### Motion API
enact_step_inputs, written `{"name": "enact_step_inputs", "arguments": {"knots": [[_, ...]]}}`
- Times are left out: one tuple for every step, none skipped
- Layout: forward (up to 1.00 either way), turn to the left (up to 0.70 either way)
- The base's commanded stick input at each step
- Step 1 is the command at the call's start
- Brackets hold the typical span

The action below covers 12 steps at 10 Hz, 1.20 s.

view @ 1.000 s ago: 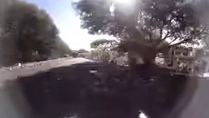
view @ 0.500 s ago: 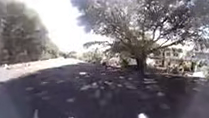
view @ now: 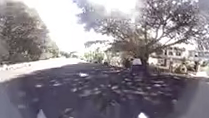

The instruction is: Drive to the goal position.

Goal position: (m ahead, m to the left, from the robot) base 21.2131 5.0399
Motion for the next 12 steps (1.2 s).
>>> {"name": "enact_step_inputs", "arguments": {"knots": [[0.5, 0.5], [0.5, 0.5], [0.5, 0.0], [0.5, 0.0], [0.5, 0.0], [0.5, 0.0], [0.5, 0.0], [0.5, 0.0], [0.5, 0.0], [0.5, 0.49], [0.5, 0.3], [0.5, 0.11]]}}
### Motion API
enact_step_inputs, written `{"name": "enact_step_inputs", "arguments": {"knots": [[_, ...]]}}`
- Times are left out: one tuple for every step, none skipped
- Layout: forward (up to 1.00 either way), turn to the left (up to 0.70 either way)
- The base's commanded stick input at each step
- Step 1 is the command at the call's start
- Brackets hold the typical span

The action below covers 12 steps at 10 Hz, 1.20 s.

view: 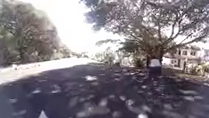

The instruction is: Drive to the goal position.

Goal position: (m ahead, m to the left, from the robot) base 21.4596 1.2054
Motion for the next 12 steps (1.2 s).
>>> {"name": "enact_step_inputs", "arguments": {"knots": [[0.5, 0.0], [0.5, 0.0], [0.5, 0.0], [0.5, 0.0], [0.5, 0.0], [0.5, 0.0], [0.5, 0.0], [0.5, 0.0], [0.5, 0.0], [0.5, 0.0], [0.5, 0.0], [0.5, 0.0]]}}
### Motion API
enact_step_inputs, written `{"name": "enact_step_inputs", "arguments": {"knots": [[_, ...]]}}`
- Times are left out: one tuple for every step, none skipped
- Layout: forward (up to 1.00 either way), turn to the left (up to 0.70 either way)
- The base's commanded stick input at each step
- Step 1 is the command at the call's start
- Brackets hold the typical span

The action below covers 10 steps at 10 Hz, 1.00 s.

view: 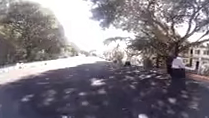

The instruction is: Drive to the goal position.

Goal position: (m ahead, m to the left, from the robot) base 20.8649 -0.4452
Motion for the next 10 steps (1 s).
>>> {"name": "enact_step_inputs", "arguments": {"knots": [[0.5, 0.0], [0.5, 0.0], [0.5, 0.0], [0.5, 0.0], [0.5, 0.0], [0.5, 0.0], [0.5, 0.0], [0.5, 0.0], [0.5, 0.0], [0.5, 0.0]]}}
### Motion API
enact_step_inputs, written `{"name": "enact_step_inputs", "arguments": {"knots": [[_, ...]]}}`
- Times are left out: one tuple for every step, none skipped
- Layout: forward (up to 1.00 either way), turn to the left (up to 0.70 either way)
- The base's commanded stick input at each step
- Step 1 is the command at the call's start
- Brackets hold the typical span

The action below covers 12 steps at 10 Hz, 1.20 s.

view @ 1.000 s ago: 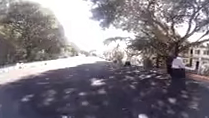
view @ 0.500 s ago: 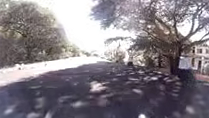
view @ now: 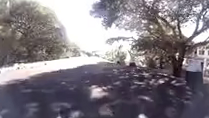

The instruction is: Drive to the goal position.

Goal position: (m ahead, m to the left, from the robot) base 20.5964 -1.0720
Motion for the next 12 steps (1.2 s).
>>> {"name": "enact_step_inputs", "arguments": {"knots": [[0.5, 0.0], [0.5, 0.0], [0.5, 0.0], [0.5, 0.0], [0.5, -0.5], [0.5, -0.5], [0.5, -0.43], [0.5, -0.23], [0.5, -0.03], [0.5, 0.0], [0.5, 0.0], [0.5, 0.0]]}}
